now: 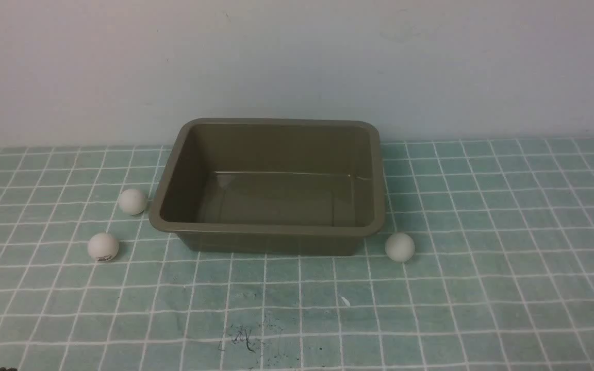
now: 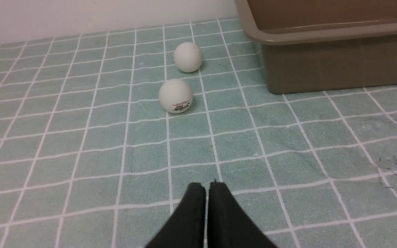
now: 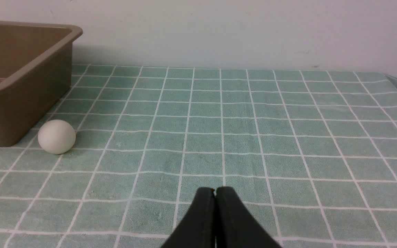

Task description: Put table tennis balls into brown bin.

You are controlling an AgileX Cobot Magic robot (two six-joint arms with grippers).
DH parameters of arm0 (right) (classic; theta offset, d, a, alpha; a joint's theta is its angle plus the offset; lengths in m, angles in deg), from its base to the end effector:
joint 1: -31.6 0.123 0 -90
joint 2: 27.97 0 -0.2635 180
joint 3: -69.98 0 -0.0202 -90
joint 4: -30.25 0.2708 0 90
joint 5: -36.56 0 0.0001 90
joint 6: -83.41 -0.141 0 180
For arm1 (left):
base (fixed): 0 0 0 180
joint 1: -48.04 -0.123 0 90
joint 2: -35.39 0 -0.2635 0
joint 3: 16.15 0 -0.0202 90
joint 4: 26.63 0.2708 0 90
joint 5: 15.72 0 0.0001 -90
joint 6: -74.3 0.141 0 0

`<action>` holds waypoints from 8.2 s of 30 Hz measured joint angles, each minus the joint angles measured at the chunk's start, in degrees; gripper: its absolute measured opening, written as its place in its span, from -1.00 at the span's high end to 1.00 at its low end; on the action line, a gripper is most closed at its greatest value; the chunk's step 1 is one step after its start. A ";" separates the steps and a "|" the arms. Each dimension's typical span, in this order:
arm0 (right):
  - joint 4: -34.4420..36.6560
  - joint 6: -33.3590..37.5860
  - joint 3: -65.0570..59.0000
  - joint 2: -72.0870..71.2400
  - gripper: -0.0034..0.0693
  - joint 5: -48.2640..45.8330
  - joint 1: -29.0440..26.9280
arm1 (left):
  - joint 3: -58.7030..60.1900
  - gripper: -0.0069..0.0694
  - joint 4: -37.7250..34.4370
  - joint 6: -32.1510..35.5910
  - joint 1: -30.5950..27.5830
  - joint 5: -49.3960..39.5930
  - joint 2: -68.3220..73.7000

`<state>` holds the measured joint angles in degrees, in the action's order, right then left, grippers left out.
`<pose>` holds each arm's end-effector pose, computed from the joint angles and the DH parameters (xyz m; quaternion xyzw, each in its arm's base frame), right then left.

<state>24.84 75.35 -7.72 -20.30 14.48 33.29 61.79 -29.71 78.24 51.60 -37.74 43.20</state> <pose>0.1417 -0.0008 0.1580 0.0200 0.8054 0.0102 0.5923 0.1413 -0.0116 0.1560 0.0387 0.8067 -0.0209 0.5893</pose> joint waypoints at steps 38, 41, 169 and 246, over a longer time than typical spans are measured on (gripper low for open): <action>0.00 -0.43 0.00 0.00 0.95 0.00 0.00 | 0.43 0.83 -7.41 -3.94 0.00 7.35 0.00; 0.00 -0.43 0.00 0.00 0.95 0.00 0.00 | 0.43 0.83 -17.73 -7.69 0.00 16.60 0.00; 33.99 32.97 89.26 102.62 -0.58 -20.72 22.90 | -95.21 -0.67 -12.52 15.97 -7.69 -19.66 125.02; -17.43 -24.26 33.32 -0.33 0.93 -12.08 21.05 | -36.16 0.83 -16.84 8.32 7.77 -17.86 14.05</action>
<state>7.41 51.10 25.59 -20.63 2.40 54.34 25.63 -46.55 86.57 59.36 -55.61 57.25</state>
